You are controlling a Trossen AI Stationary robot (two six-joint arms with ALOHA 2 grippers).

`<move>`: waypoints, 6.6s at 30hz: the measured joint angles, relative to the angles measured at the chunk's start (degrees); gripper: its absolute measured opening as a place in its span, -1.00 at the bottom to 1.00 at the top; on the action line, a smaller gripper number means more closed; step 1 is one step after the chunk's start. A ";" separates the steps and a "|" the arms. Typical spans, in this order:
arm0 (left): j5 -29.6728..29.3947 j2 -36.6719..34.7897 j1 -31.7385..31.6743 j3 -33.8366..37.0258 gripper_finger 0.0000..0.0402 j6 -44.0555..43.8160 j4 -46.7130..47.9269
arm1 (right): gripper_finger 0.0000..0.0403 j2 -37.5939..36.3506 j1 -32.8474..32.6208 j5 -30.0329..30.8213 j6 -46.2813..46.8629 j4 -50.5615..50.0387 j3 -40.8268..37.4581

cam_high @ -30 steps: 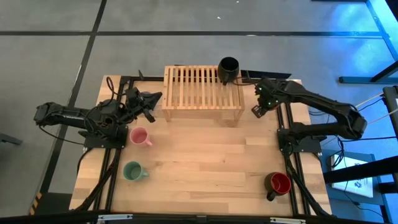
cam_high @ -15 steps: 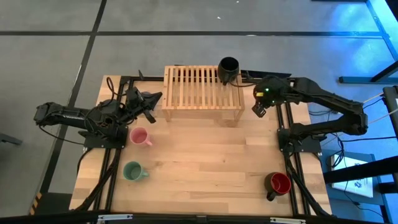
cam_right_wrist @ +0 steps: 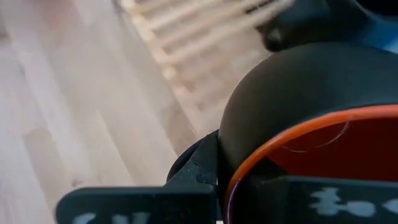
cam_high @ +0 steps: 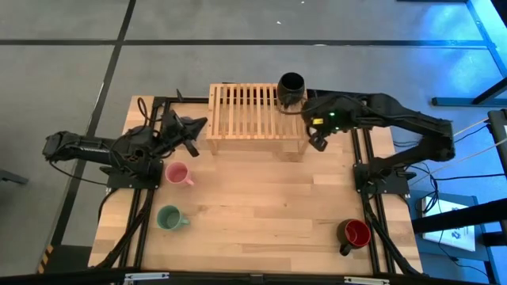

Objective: Place coffee mugs
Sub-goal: Put the orange mug on the shelf

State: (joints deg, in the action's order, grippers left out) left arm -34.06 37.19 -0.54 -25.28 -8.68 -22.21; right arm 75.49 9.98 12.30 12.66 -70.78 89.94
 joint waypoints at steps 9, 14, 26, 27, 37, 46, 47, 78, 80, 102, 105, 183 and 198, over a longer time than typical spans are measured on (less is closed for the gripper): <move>0.11 0.00 -0.35 0.00 -1.00 -0.12 3.56 | -0.99 15.24 -4.56 -7.56 -1.10 -2.50 18.95; 0.55 0.00 -0.34 0.00 -1.00 -0.33 3.55 | -0.99 22.52 -4.42 -9.62 -1.01 -4.52 27.85; 2.07 -0.01 -0.34 0.00 -1.00 -1.72 3.79 | -0.99 30.45 -3.27 -9.78 -0.90 -5.95 37.08; 2.07 0.00 -0.34 0.00 -1.00 -1.72 3.79 | -0.99 30.89 -3.09 -9.88 -0.27 -5.97 37.08; 2.07 0.00 -0.30 0.00 -1.00 -1.74 4.30 | -0.99 32.63 -1.08 -9.75 0.11 -5.73 37.08; 2.07 0.00 -0.30 0.00 -1.00 -1.85 5.95 | -0.99 32.63 -0.38 -11.70 0.36 -0.97 37.08; 2.05 0.00 -0.30 0.00 -1.00 -1.85 6.04 | -0.99 32.63 -0.17 -12.02 0.51 -1.29 37.08; 1.96 0.00 -0.30 0.00 -1.00 -1.87 6.59 | -0.85 38.16 5.84 -13.33 -4.07 -3.57 34.13; 1.98 -0.02 -0.30 0.00 -1.00 -1.87 6.57 | -0.75 38.16 5.89 -12.60 -4.15 -3.30 34.19; 1.78 -0.02 -0.30 0.00 -1.00 -1.78 6.59 | -0.19 38.16 6.27 -6.83 -5.66 1.61 35.09; 1.77 0.00 -0.30 0.00 -1.00 -1.80 6.59 | -0.20 37.91 6.23 -6.86 -5.70 1.67 35.09; 14.00 -4.79 -0.30 -0.02 -0.48 -2.70 14.74 | -0.20 21.88 -18.46 46.89 30.73 35.17 -6.26; 13.50 -3.74 -0.30 -0.02 -0.48 -2.69 15.24 | -0.25 20.22 -25.65 51.31 34.74 42.42 -15.40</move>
State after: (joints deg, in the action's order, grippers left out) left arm -20.56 33.45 -0.84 -25.30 -11.37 -6.96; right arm 95.71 -15.67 63.61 47.41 -28.36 74.55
